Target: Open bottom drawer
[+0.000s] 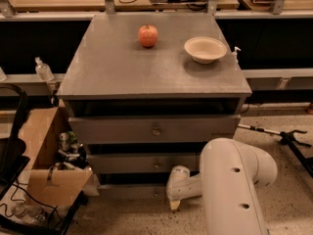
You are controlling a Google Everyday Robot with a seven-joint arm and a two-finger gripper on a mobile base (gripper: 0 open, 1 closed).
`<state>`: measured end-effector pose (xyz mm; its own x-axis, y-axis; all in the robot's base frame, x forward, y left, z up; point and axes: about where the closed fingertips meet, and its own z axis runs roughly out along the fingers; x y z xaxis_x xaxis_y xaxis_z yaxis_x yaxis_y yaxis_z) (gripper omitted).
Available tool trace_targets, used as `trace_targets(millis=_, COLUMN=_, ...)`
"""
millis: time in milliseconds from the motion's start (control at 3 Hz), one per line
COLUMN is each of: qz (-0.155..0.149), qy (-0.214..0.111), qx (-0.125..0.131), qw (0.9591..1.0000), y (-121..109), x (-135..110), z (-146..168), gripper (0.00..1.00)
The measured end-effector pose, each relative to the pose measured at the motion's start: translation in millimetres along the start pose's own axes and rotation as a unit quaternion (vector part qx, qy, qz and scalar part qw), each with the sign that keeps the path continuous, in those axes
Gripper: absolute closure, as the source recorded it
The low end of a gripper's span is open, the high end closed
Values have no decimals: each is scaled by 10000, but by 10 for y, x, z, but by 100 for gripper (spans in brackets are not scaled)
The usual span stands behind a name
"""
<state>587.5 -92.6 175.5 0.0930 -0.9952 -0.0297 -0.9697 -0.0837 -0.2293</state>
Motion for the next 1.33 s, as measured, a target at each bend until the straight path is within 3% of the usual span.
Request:
trace_targets(millis=667, qz=-1, qy=0, qx=-4, qw=10000, y=5, x=-1, z=4, gripper=0)
trace_targets(millis=1000, qz=-2, qy=0, qx=-15, qw=10000, y=19, x=-2, z=13, gripper=17)
trace_targets(millis=1333, qz=-3, qy=0, qx=-26, qw=10000, y=32, x=-3, z=22, gripper=41)
